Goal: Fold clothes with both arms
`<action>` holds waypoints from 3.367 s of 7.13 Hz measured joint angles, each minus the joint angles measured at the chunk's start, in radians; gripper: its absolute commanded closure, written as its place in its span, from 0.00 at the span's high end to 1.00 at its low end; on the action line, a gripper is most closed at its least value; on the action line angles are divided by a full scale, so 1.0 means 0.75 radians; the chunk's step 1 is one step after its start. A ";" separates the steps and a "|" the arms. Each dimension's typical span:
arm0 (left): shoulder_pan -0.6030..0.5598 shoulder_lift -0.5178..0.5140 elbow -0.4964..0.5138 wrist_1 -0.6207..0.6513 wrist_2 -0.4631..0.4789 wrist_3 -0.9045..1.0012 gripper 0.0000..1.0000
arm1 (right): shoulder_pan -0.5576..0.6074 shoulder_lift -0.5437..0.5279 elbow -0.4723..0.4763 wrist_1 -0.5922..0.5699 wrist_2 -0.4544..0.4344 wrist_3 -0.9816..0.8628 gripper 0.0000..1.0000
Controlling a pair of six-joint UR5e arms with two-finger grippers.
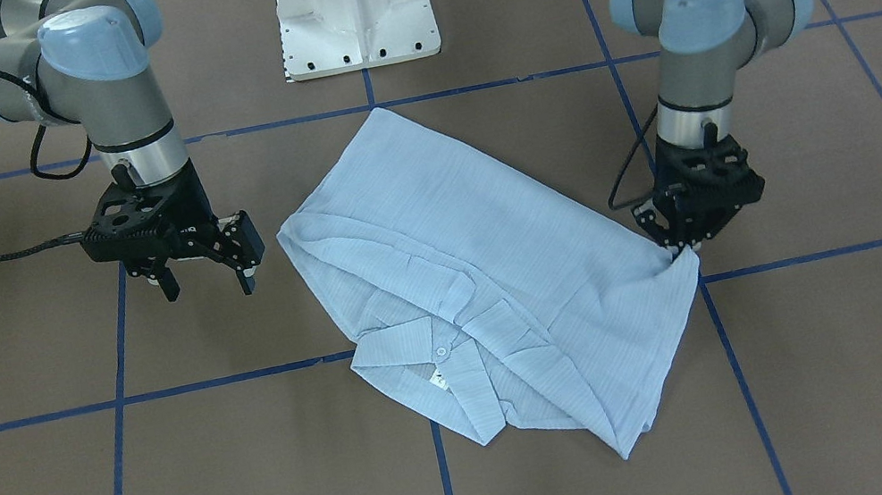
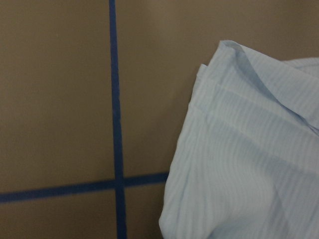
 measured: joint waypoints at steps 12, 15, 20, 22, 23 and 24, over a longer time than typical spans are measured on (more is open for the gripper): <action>-0.164 -0.195 0.523 -0.683 -0.143 0.147 1.00 | -0.111 0.541 -0.612 0.026 -0.149 0.464 0.66; -0.160 -0.188 0.513 -0.684 -0.143 0.145 1.00 | -0.143 0.557 -0.728 0.130 -0.215 0.548 0.57; -0.155 -0.188 0.510 -0.685 -0.143 0.145 1.00 | -0.177 0.562 -0.783 0.139 -0.274 0.607 0.44; -0.155 -0.188 0.510 -0.685 -0.143 0.145 1.00 | -0.180 0.572 -0.798 0.138 -0.278 0.637 0.00; -0.155 -0.187 0.510 -0.684 -0.143 0.145 1.00 | -0.181 0.581 -0.808 0.139 -0.278 0.654 0.00; -0.155 -0.185 0.510 -0.684 -0.143 0.145 1.00 | -0.182 0.586 -0.811 0.139 -0.278 0.665 0.00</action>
